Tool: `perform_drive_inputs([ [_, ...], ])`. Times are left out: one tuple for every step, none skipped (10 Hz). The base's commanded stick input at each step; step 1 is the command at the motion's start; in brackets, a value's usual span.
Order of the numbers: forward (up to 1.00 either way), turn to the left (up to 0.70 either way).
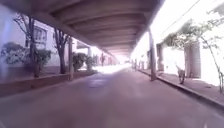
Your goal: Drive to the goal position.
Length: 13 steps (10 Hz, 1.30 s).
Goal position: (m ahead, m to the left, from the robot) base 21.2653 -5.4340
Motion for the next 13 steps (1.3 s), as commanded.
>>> perform_drive_inputs([
  [0.85,0.00],
  [0.85,0.00],
  [0.85,0.00],
  [0.85,0.00],
  [0.85,0.00],
  [0.85,0.00],
  [0.85,0.00],
  [0.85,0.00],
  [0.85,0.00],
  [0.85,0.00],
  [0.85,0.00],
  [0.85,0.00],
  [0.85,0.00],
])
